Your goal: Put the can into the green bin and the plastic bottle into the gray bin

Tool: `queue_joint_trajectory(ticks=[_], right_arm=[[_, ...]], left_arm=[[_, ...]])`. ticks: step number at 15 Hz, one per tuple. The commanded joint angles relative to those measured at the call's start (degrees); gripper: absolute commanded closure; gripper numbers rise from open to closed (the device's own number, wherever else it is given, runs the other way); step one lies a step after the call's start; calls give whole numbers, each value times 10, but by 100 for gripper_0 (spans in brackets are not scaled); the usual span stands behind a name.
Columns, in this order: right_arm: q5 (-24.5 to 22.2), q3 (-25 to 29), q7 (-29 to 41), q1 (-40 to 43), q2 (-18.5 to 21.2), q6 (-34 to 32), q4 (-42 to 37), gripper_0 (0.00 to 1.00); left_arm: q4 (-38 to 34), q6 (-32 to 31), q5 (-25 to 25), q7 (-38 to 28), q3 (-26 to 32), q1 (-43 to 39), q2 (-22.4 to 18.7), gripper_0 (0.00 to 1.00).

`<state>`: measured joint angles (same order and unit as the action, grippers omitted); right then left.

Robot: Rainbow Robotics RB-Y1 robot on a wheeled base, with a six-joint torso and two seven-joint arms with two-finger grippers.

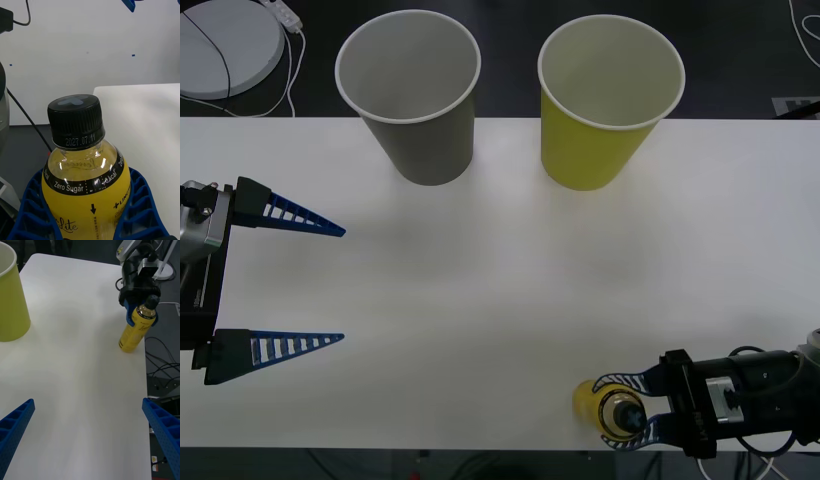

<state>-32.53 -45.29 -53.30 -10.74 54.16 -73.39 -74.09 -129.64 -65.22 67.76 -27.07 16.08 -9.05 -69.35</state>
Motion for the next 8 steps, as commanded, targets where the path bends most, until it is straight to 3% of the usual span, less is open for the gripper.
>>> queue_joint_trajectory(ticks=[1, 8], right_arm=[[15, 0, -1, 0, 4, 0, -1, 100], [73, 4, 5, 21, 41, 30, -45, 100]], left_arm=[[0, 0, 0, 0, 0, 0, 0, 0], [0, 0, 0, 0, 0, 0, 0, 0]])
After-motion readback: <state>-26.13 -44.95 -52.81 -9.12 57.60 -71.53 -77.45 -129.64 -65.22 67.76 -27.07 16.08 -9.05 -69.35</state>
